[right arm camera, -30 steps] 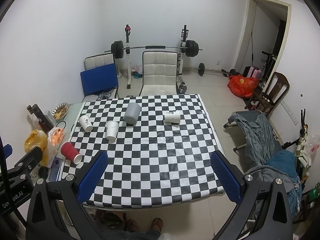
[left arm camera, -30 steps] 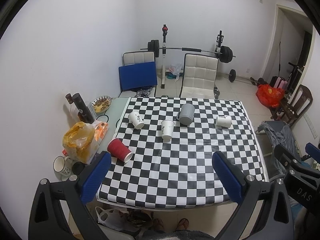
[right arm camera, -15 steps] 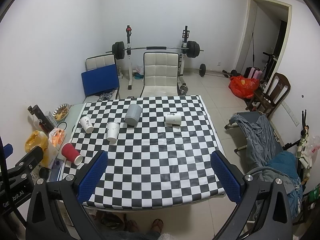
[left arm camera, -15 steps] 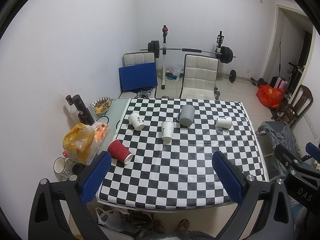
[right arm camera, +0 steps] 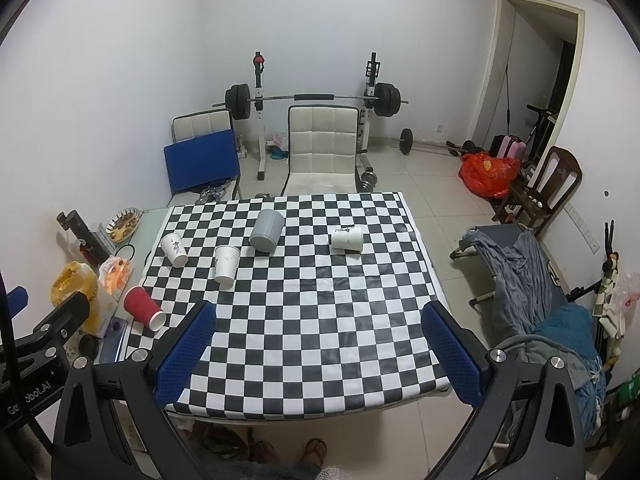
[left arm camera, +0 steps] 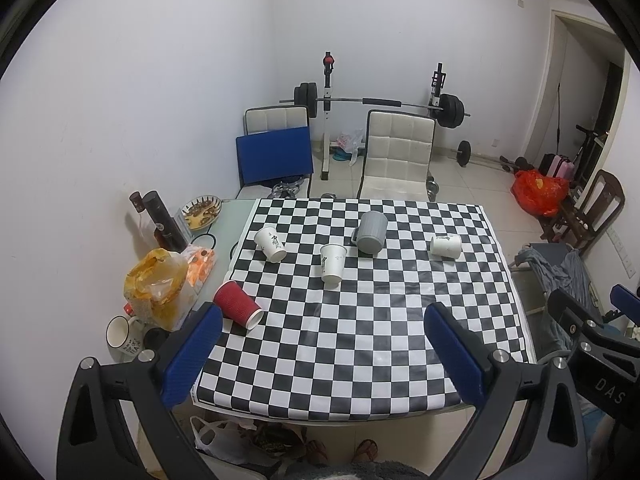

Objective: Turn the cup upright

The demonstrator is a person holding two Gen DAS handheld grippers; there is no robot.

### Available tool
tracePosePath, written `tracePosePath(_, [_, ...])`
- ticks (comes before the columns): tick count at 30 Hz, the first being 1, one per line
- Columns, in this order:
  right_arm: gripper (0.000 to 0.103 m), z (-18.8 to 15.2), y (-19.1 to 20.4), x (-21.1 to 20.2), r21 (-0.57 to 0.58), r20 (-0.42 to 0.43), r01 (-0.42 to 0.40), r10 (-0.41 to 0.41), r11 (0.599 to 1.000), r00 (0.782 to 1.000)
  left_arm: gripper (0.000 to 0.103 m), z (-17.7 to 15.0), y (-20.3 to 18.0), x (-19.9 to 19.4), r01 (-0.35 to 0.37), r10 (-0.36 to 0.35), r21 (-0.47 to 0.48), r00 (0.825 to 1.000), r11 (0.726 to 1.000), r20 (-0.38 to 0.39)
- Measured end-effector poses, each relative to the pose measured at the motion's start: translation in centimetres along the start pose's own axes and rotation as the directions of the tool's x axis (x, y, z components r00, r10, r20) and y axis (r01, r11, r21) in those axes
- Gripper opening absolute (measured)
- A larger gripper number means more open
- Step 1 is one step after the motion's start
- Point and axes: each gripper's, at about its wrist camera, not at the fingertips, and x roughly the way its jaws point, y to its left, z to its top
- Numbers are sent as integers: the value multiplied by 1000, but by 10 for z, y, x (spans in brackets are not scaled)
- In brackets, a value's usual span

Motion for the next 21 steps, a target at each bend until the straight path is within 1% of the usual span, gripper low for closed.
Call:
tracePosePath(4, [103, -1, 0, 0, 0, 1, 2, -2, 1000, 1000, 103, -2, 1, 1, 1, -1, -1, 1000, 1000, 1])
tracePosePath(9, [103, -1, -1, -1, 1, 2, 1, -1, 1000, 1000, 103, 4, -1, 4, 2, -2, -2, 1000, 1000, 2])
tracePosePath(16, [103, -1, -1, 1, 2, -1, -3, 3, 1000, 1000, 103, 2, 0, 4, 1, -1, -1, 1000, 1000, 3])
tracePosePath(19, [103, 4, 0, 3, 7, -7, -9, 9, 1000, 1000, 103, 1, 0, 4, 0, 0, -3, 1000, 1000, 2])
tracePosePath(20, [103, 6, 0, 5, 11, -12, -11, 11, 1000, 1000, 103, 13, -6, 3, -2, 2, -4, 1000, 1000, -3])
tracePosePath(21, [103, 9, 2, 7, 14, -17, -13, 13, 1000, 1000, 103, 17, -7, 5, -8, 8, -7, 1000, 1000, -6])
